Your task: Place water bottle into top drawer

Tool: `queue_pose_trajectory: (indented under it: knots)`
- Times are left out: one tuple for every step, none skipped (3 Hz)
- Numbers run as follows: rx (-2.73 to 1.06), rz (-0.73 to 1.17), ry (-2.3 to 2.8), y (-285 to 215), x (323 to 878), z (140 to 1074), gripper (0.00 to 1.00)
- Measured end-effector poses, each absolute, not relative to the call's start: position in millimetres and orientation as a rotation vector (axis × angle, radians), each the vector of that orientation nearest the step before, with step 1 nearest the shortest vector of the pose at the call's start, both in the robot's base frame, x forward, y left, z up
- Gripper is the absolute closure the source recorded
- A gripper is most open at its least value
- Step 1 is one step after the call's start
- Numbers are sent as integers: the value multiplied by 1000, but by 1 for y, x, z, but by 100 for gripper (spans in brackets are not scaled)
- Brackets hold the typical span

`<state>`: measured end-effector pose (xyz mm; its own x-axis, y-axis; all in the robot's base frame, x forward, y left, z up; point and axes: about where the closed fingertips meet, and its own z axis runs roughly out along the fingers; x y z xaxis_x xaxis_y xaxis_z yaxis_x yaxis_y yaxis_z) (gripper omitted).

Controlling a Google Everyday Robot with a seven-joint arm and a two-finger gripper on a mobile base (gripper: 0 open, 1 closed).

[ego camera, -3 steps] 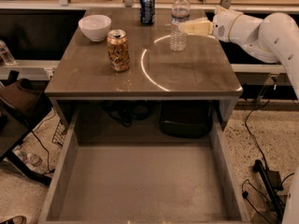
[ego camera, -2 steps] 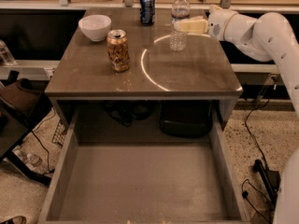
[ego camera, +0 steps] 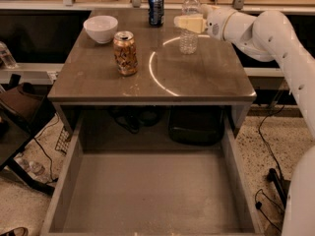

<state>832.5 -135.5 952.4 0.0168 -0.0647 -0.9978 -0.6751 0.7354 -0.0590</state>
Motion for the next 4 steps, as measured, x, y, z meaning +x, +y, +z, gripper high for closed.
queue_pose_trajectory:
  knots:
    - [-637, 535, 1495, -133, 832, 953, 49]
    - [-641, 540, 1495, -129, 833, 952, 80]
    - [-643, 543, 1494, -126, 833, 951, 100]
    - [-644, 544, 1494, -125, 833, 951, 100]
